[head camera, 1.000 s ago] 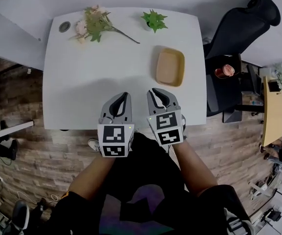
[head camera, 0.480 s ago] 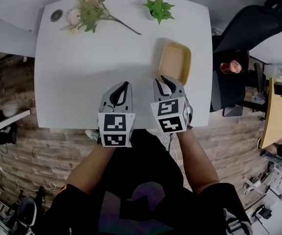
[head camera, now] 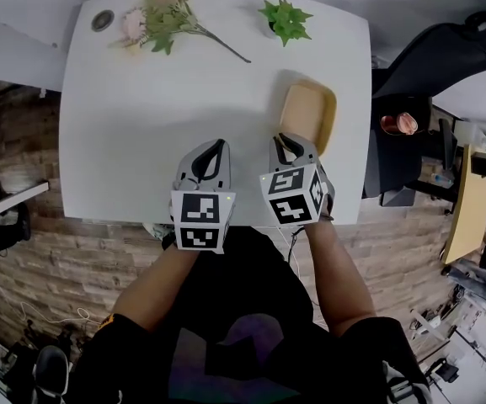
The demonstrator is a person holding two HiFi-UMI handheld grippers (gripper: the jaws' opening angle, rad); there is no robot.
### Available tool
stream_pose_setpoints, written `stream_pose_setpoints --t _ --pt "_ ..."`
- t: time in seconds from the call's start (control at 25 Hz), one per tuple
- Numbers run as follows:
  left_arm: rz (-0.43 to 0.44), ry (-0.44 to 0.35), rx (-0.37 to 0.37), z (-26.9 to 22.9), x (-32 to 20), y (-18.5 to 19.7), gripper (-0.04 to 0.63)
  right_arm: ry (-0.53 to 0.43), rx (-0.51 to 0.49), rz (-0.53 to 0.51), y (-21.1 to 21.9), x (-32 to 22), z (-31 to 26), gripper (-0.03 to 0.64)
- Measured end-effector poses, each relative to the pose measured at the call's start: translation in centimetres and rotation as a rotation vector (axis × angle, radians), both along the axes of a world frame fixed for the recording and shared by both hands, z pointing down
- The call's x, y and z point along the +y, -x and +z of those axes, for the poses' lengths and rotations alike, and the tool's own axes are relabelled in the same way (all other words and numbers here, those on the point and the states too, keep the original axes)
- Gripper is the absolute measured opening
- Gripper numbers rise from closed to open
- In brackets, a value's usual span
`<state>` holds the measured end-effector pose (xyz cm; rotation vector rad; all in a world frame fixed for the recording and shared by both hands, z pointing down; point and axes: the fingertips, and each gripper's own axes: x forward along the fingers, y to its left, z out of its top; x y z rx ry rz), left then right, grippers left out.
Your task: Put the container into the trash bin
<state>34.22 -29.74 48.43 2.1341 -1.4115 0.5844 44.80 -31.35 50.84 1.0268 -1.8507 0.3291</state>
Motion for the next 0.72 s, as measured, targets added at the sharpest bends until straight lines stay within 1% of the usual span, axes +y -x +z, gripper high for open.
stream_pose_setpoints --t 0.2,0.36,0.48,0.72 --pt "-0.021 -0.016 0.000 -0.6 0.5 1.5 0.008 -0.023 -0.007 -0.015 1.1 0.3 -1.2 0.037" --pt "-0.066 -0.030 0.000 -1.7 1.7 4.1 0.008 -0.054 -0.034 -0.052 3.8 0.9 -2.9 0.035" --pt "-0.131 -0.043 -0.001 -2.4 3.0 7.1 0.008 -0.075 -0.060 -0.113 7.3 1.5 -4.2 0.035" --pt "-0.266 -0.059 -0.014 -3.6 6.8 15.1 0.008 -0.098 -0.104 -0.260 16.6 4.3 -5.9 0.035"
